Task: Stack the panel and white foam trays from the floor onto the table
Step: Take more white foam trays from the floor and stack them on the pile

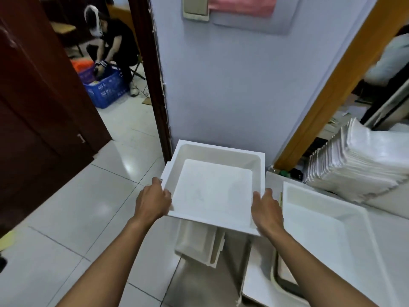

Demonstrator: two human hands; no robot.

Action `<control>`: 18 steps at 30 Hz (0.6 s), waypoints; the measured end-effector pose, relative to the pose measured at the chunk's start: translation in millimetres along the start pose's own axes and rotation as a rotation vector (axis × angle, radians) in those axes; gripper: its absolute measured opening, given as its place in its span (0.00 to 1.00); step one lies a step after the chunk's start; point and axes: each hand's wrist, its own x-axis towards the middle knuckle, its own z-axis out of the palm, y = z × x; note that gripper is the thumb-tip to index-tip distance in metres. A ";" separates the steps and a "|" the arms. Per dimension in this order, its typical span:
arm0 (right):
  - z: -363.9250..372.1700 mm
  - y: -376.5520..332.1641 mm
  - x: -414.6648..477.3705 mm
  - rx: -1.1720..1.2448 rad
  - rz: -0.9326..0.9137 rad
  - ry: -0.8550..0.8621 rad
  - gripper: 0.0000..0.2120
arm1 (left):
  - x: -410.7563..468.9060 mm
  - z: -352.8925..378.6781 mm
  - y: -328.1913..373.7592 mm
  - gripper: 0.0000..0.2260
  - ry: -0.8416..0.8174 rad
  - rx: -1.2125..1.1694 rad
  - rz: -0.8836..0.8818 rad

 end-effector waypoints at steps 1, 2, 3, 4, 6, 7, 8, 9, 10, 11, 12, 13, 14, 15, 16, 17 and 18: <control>-12.9 1.5 -4.9 -0.003 -0.005 0.004 0.21 | -5.5 -6.4 10.0 0.13 0.003 0.014 0.017; -26.8 4.3 -10.6 -0.002 -0.008 0.009 0.22 | -12.7 -13.3 21.3 0.13 0.008 0.024 0.032; -37.6 7.4 -13.2 0.001 -0.011 0.016 0.22 | -17.7 -18.1 32.0 0.14 0.014 0.029 0.049; -47.6 10.9 -14.5 0.008 -0.009 0.030 0.22 | -22.0 -21.7 42.2 0.14 0.019 0.036 0.068; -71.4 19.4 -19.5 0.027 0.003 0.054 0.22 | -35.4 -29.2 63.3 0.15 0.031 0.031 0.102; -84.6 24.3 -23.2 0.036 0.003 0.066 0.22 | -43.3 -33.1 74.2 0.16 0.036 0.025 0.119; -96.0 29.2 -26.3 0.037 0.003 0.077 0.22 | -49.6 -35.1 83.3 0.16 0.036 0.021 0.134; -106.7 34.5 -28.6 0.040 0.001 0.092 0.21 | -55.5 -37.2 91.9 0.15 0.030 0.016 0.152; -119.8 41.5 -31.4 0.047 0.000 0.109 0.22 | -63.0 -40.2 103.2 0.15 0.026 0.010 0.181; -130.5 47.9 -32.7 0.052 0.001 0.123 0.22 | -68.3 -42.9 112.9 0.15 0.022 0.011 0.213; -143.2 56.3 -35.0 0.059 0.010 0.137 0.23 | -75.4 -45.6 124.5 0.16 0.019 0.014 0.254; -153.4 63.9 -36.2 0.064 0.017 0.147 0.23 | -80.7 -48.4 134.7 0.19 0.018 0.011 0.294; -162.3 70.3 -37.2 0.069 0.021 0.156 0.23 | -84.8 -51.0 143.7 0.22 0.020 0.003 0.336; -173.5 78.8 -39.5 0.074 0.021 0.169 0.23 | -90.5 -53.3 155.1 0.24 0.021 -0.009 0.379; -182.6 85.0 -41.0 0.073 0.024 0.180 0.23 | -94.9 -55.1 164.2 0.25 0.017 -0.019 0.411; -193.7 92.4 -43.9 0.073 0.028 0.198 0.22 | -100.8 -57.0 175.8 0.25 0.010 -0.024 0.439; -203.2 97.1 -45.7 0.069 0.031 0.210 0.22 | -104.0 -56.8 184.8 0.24 0.000 -0.028 0.459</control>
